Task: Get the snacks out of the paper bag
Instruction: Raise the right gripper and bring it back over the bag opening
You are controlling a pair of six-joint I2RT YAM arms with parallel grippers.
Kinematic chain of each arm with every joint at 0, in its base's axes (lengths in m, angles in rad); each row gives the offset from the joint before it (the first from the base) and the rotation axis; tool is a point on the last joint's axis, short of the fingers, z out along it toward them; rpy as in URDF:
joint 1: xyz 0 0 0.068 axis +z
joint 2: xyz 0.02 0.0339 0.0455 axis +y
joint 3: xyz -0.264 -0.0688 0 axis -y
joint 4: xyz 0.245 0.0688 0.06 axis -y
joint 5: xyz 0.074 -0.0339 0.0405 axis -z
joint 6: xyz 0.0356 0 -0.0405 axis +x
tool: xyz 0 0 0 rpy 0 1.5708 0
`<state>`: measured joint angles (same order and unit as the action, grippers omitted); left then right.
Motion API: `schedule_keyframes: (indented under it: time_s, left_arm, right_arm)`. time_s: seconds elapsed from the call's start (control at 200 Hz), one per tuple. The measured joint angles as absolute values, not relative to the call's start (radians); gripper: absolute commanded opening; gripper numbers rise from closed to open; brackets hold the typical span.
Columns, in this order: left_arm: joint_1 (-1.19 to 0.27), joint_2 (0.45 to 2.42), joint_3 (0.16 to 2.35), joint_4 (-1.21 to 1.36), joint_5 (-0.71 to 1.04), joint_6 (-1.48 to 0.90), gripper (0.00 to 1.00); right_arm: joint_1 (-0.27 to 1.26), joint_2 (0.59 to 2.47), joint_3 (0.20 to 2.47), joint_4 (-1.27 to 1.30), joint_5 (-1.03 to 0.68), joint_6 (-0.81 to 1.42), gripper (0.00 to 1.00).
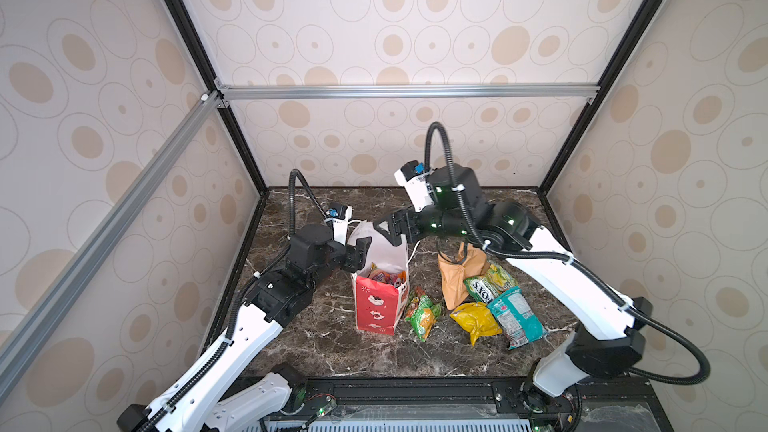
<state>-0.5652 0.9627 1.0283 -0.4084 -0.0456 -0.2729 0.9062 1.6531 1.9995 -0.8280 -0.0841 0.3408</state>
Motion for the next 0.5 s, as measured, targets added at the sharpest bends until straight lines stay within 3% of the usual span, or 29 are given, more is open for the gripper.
schedule_keyframes:
  time_s: [0.14,0.5]
  left_arm:
    - [-0.556,0.969,1.029,-0.432,-0.077,-0.278,0.60]
    - [-0.544,0.914,1.029,-0.435,-0.126,-0.295,0.26]
  right_arm:
    - [0.914,1.742,2.061,-0.949,-0.086,0.315,0.83]
    - [0.915,1.903,2.231,-1.116,-0.075,0.267,0.74]
